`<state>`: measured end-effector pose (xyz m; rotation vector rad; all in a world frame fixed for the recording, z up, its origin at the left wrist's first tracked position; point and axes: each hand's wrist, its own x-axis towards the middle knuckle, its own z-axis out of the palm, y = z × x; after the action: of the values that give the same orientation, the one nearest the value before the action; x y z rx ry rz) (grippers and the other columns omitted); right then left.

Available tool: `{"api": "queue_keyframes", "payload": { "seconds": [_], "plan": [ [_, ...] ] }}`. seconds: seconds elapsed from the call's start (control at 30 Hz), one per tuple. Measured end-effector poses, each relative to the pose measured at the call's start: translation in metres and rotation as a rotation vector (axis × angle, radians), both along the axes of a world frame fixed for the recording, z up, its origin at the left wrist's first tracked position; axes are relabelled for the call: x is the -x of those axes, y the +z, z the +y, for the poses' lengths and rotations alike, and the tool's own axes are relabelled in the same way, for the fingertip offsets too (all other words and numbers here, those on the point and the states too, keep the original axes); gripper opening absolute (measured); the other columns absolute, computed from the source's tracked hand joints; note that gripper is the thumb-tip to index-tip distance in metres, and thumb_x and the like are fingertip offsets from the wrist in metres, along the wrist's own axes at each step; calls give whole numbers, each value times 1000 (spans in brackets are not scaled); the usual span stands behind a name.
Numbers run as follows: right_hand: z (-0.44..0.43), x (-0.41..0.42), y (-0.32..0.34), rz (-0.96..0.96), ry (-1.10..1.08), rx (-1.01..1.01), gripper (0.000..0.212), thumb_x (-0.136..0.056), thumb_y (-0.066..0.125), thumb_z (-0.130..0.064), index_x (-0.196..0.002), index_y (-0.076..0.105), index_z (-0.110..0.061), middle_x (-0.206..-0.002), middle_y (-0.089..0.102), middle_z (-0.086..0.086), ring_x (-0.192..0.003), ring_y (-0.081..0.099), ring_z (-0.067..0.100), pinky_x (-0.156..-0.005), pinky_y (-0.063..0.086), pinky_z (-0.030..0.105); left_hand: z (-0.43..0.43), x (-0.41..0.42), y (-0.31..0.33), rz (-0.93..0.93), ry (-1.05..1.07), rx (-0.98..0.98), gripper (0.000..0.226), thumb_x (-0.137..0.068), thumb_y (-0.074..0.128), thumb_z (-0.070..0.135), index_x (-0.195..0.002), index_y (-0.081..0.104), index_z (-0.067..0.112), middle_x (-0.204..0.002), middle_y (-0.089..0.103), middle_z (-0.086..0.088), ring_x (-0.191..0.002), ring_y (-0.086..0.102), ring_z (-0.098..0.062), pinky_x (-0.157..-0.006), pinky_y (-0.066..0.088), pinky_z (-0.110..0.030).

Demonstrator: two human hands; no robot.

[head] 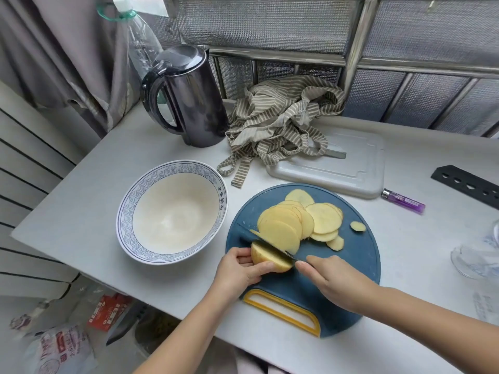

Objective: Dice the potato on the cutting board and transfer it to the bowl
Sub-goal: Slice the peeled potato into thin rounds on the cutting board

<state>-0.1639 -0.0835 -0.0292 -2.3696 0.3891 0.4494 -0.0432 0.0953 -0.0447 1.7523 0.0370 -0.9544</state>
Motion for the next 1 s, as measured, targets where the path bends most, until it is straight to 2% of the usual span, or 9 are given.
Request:
{"api": "queue_keyframes", "payload": {
  "seconds": [0.07,0.13,0.2,0.33,0.53,0.63,0.73,0.9,1.0],
  "plan": [
    [-5,0,5,71,-112,-217,56,-91,26,-65,-77,46,-15,-62,46,-2,-54,42,16,-56,40,34,0,0,0,6,9,8,72,-52,87,32,-113,55,12,-106,69,-5,-98,68,-14,-76,58,-27],
    [-18,-4,9,232,-279,-568,52,-95,32,-63,-73,41,-17,-56,37,1,-45,33,17,-42,32,27,0,-1,-1,19,16,11,78,-48,85,38,-116,55,12,-110,69,-6,-99,67,-14,-77,58,-27],
    [-38,-6,11,374,-352,-809,51,-95,32,-62,-74,41,-17,-54,32,2,-43,28,14,-37,27,22,-1,-3,0,27,6,3,80,-49,84,40,-118,54,12,-113,68,-6,-101,67,-15,-80,58,-29],
    [-68,-6,7,472,-326,-953,52,-86,37,-66,-74,44,-16,-54,30,2,-40,26,11,-36,25,19,-2,-6,-1,59,1,-8,79,-52,83,38,-120,53,12,-115,66,-6,-104,66,-16,-85,58,-33],
    [-87,-2,5,382,-468,-1134,52,-86,40,-63,-71,46,-13,-50,25,1,-33,24,10,-32,25,17,-3,-4,1,56,16,-9,73,-54,83,35,-117,53,12,-112,66,-5,-101,66,-15,-83,58,-31],
    [-89,1,9,332,-472,-1121,52,-87,40,-62,-71,45,-13,-51,26,2,-34,24,10,-33,25,17,-2,-5,2,55,7,1,74,-55,83,34,-119,53,11,-113,67,-6,-101,67,-15,-83,58,-30],
    [-79,4,17,298,-460,-998,53,-91,36,-64,-72,44,-15,-53,27,3,-38,24,13,-36,25,20,-1,-5,1,54,10,13,71,-57,82,34,-118,54,10,-112,68,-6,-100,68,-14,-81,58,-28],
    [-38,15,38,13,-277,-453,49,-96,36,-54,-68,39,-14,-54,38,1,-44,33,13,-43,30,24,-2,-3,0,31,23,15,64,-60,82,33,-114,55,11,-108,70,-5,-97,69,-13,-80,58,-27],
    [-17,30,41,-117,-103,-143,54,-88,29,-63,-69,39,-13,-55,37,-5,-51,34,10,-54,30,27,-4,0,-1,0,46,5,49,-70,82,23,-110,57,10,-102,70,-6,-94,68,-13,-77,57,-26]
  ]
}}
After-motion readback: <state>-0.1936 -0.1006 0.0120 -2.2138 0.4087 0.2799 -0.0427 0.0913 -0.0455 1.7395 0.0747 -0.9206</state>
